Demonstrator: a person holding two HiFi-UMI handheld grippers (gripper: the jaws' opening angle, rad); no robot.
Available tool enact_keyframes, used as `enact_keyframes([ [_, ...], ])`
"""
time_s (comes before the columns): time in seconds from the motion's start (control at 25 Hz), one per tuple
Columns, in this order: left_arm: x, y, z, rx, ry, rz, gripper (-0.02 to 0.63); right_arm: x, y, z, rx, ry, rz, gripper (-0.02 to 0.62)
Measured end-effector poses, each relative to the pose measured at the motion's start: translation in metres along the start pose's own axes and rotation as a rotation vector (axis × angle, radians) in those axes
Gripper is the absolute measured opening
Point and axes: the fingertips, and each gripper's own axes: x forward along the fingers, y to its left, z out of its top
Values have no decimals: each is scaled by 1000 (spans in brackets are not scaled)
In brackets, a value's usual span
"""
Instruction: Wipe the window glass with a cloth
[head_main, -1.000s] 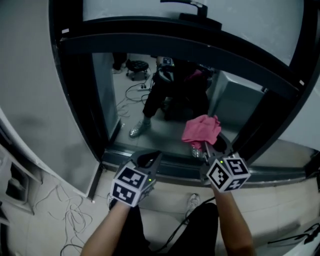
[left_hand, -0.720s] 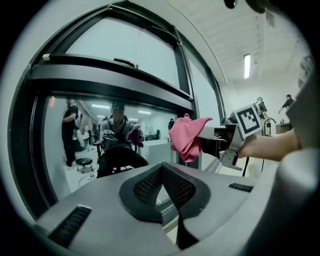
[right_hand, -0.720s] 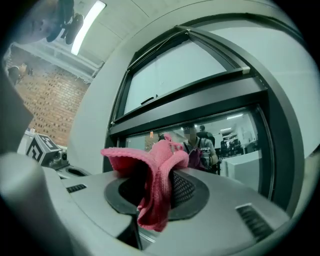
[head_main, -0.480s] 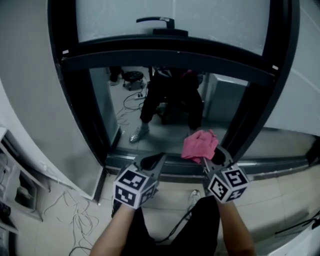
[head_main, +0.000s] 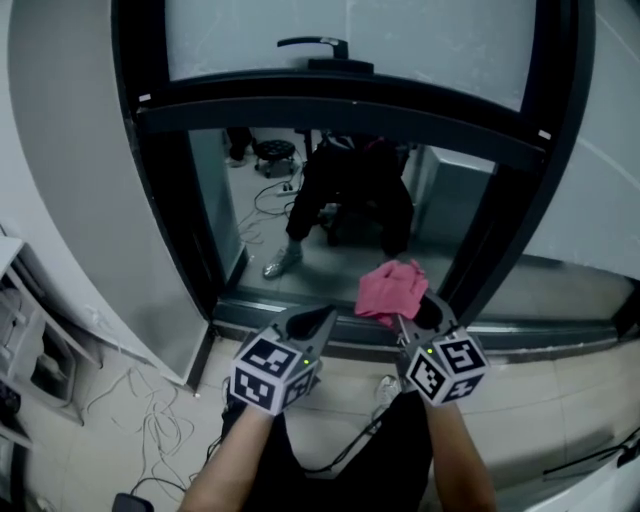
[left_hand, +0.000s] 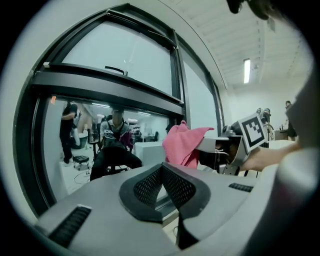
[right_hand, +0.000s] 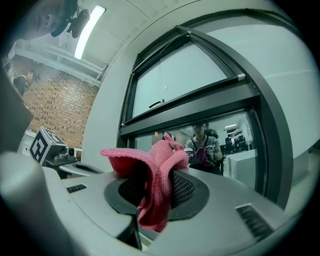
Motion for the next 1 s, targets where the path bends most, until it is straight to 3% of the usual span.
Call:
enact_keyframes([
  [1.0, -8, -1, -2, 0, -5, 32, 5, -5, 7, -3, 15, 1, 22, 91],
])
